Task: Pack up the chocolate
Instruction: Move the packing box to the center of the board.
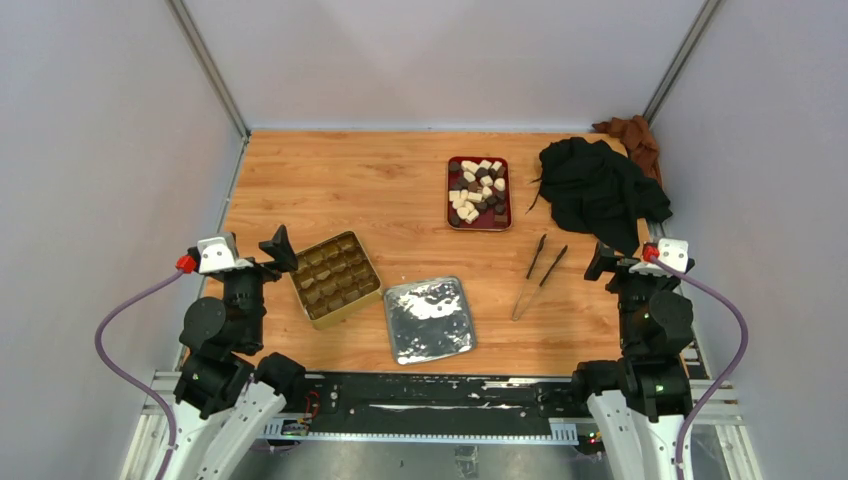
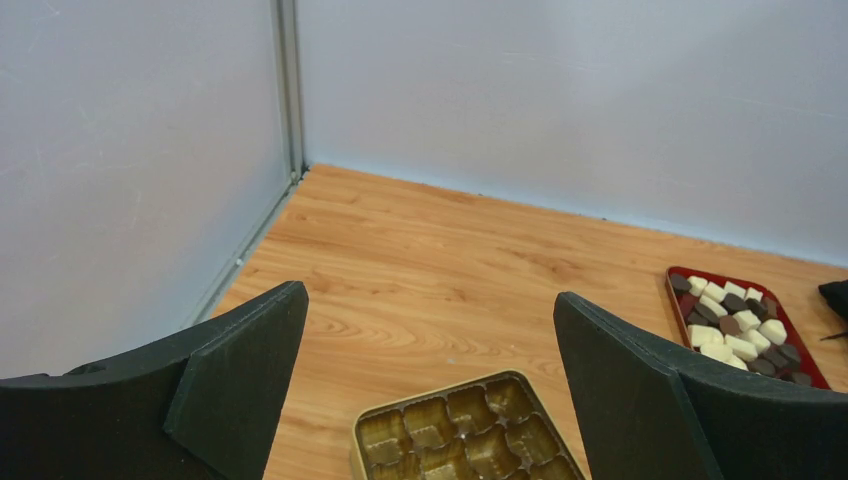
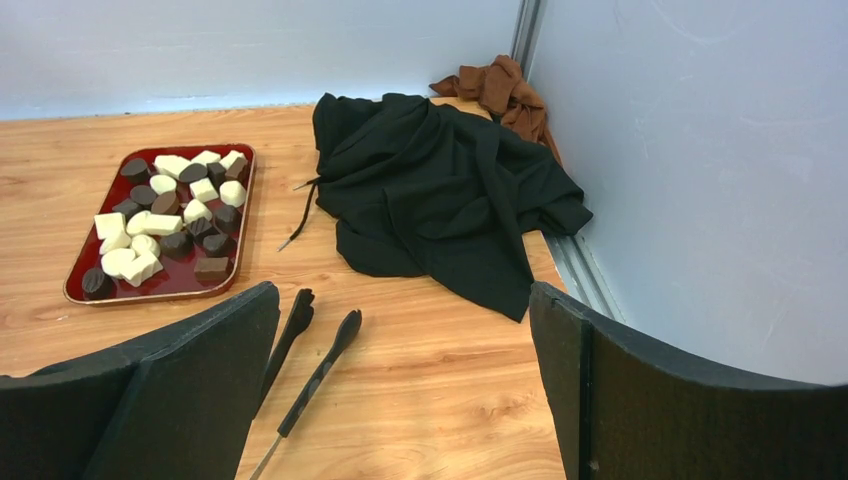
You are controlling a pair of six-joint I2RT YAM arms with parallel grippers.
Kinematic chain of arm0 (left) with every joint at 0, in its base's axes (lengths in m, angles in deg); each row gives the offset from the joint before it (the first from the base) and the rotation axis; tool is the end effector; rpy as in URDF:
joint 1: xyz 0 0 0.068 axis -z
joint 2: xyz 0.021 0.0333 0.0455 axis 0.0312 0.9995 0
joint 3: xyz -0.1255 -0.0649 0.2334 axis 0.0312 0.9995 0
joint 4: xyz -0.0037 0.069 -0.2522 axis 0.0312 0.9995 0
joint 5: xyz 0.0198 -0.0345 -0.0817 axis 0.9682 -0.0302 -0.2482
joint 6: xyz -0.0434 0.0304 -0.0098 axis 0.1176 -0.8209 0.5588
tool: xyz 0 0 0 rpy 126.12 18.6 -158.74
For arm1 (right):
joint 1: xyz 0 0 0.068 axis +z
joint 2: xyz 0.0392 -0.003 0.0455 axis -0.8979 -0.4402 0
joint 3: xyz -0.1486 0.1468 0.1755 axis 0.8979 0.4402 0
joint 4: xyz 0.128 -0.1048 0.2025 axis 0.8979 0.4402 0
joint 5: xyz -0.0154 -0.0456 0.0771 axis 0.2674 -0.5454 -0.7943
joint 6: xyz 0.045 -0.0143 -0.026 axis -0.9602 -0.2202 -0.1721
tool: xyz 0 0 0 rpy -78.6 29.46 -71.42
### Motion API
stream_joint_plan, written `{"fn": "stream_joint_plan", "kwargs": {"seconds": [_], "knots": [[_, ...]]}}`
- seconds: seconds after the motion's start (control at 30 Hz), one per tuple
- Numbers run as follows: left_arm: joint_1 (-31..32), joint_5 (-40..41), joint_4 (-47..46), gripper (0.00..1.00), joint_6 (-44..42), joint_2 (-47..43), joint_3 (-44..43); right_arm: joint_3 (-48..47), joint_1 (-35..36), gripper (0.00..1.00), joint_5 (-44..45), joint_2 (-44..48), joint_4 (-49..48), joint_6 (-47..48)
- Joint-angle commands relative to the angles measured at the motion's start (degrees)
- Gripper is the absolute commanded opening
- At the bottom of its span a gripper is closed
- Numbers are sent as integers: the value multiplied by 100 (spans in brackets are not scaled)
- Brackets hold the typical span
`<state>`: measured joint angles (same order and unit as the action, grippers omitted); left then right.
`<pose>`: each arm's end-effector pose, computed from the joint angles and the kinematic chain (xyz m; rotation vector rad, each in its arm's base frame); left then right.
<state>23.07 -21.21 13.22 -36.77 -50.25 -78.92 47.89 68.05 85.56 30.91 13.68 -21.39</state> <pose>0.0648 -0.0082 0.3434 -0.2313 1.3836 -0.0068 0.0720 -0.0023 0.3253 0.0881 1.4542 -0.1271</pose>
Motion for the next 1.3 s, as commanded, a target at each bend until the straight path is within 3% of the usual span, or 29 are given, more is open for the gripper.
{"fn": "stream_joint_plan", "kwargs": {"seconds": [0.0,0.4,0.7,1.0,1.13,1.27], "knots": [[-34,-15,-125,100,42,-79,52,33,85,100,39,54,-84,-3],[-34,-179,-34,100,128,-61,-75,-210,89,100,-171,-147,126,-204],[-34,-598,720,100,509,625,-660,-711,85,100,-1051,-1055,798,-934],[-34,-1544,1184,100,980,1701,-892,-1166,92,96,-1868,-2619,1468,-1115],[-34,-1813,1212,100,983,2008,-915,-1135,247,94,-1708,-3134,1370,-1248],[-34,-2018,1229,100,983,2256,-853,-1167,1048,94,-797,-3901,1268,-1280]]}}
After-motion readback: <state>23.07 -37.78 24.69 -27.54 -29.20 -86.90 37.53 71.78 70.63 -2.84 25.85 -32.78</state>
